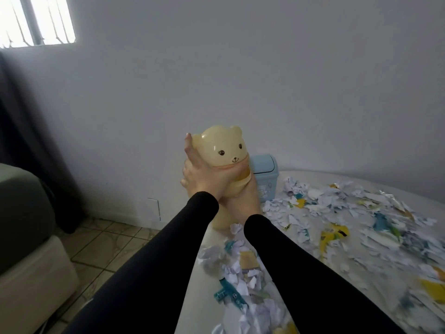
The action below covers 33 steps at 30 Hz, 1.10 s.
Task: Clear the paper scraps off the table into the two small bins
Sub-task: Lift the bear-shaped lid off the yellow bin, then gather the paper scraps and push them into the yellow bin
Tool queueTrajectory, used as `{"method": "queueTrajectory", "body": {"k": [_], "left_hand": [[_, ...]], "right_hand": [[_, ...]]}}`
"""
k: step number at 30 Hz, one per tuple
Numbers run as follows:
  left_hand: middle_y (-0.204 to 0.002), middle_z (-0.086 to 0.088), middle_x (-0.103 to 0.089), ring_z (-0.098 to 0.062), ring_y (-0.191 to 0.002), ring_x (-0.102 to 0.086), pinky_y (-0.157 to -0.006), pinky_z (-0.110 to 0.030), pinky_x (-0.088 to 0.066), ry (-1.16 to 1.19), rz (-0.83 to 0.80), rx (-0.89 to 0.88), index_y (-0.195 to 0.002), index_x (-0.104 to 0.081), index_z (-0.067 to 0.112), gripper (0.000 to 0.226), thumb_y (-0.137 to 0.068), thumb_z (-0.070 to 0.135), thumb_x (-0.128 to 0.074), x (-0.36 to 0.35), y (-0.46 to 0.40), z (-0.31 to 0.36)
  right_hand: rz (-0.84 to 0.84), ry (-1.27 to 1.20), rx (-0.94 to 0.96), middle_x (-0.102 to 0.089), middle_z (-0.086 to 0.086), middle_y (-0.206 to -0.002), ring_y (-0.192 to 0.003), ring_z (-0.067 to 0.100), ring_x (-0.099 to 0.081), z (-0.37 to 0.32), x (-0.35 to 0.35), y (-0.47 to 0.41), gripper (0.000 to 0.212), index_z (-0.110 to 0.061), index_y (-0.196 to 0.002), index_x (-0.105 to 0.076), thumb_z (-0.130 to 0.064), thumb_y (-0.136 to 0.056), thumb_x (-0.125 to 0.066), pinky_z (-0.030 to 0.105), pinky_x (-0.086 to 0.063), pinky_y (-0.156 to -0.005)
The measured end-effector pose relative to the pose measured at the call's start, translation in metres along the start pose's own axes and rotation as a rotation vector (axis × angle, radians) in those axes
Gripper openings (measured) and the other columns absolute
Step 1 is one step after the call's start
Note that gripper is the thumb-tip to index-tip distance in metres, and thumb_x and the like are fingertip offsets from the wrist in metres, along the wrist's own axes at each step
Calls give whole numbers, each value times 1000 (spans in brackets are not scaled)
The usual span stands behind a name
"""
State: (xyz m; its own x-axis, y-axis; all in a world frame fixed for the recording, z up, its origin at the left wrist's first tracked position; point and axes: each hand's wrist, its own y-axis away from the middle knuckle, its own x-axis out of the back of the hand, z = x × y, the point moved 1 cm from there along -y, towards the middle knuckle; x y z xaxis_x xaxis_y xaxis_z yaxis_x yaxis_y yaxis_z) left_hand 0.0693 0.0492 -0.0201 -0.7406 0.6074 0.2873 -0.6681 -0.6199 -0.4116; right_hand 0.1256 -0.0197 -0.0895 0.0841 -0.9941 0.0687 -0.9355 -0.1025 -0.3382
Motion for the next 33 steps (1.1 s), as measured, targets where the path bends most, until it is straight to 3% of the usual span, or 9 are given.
{"method": "queueTrajectory", "body": {"k": [3,9,12,14,18,21,23,28,33], "left_hand": [[-142,-1,-39,-24,-131,-39,-108,-52,-32,47,29,-52,-139,5,47,129,-42,75,-76,7,5,10],[-138,0,-45,-24,-124,-49,-104,-52,-39,312,100,61,-132,15,62,134,-39,67,-82,35,52,-11],[-137,1,-43,-22,-123,-49,-103,-50,-41,329,136,55,-134,7,60,131,-40,64,-84,47,67,-24],[-135,0,-42,-22,-122,-48,-103,-50,-41,320,163,69,-135,1,58,127,-41,62,-84,52,75,-31],[-133,-3,-42,-23,-119,-49,-103,-53,-38,231,203,98,-133,-4,53,121,-41,64,-82,63,88,-44],[-128,-2,-45,-23,-115,-51,-103,-55,-37,224,232,125,-130,-7,52,116,-43,59,-83,71,91,-52],[-126,-3,-46,-24,-114,-50,-103,-56,-35,161,253,158,-130,-7,49,114,-45,57,-83,74,96,-60],[-127,-6,-45,-29,-120,-44,-107,-51,-27,33,218,325,-131,-6,42,117,-42,63,-80,68,105,-85],[-132,-8,-40,-29,-123,-42,-103,-50,-25,-143,127,322,-134,-9,32,123,-39,63,-79,54,106,-97]], "right_hand": [[-1,63,-19,-51,-10,-121,-103,4,-51,-3,4,4,99,-21,-138,-32,-21,-58,-89,6,-42,-73],[-70,123,34,-55,-16,-118,-104,-1,-56,2,15,11,99,-21,-136,-36,-24,-53,-91,3,-44,-74],[-66,279,-16,-57,-5,-123,-109,12,-59,9,16,16,106,-24,-136,-35,-34,-46,-92,28,-52,-87],[-42,422,-88,-61,1,-116,-106,21,-61,15,17,18,109,-19,-135,-36,-46,-42,-86,41,-55,-84],[-51,822,-127,-58,12,-106,-103,32,-56,3,26,42,50,-5,-104,-57,-37,-68,-70,42,-52,-84],[-105,972,-100,-55,12,-103,-101,32,-53,-3,28,56,28,-6,-94,-62,-30,-82,-57,40,-47,-88],[-160,960,-58,-59,10,-98,-96,30,-57,-5,26,63,29,-7,-90,-65,-31,-88,-50,37,-48,-84],[-414,888,76,-62,3,-108,-101,23,-57,-9,17,79,40,-16,-107,-66,-48,-86,-52,38,-48,-89],[-480,989,-21,-54,3,-118,-108,29,-55,-4,19,81,49,-22,-118,-62,-54,-83,-47,40,-46,-94]]}}
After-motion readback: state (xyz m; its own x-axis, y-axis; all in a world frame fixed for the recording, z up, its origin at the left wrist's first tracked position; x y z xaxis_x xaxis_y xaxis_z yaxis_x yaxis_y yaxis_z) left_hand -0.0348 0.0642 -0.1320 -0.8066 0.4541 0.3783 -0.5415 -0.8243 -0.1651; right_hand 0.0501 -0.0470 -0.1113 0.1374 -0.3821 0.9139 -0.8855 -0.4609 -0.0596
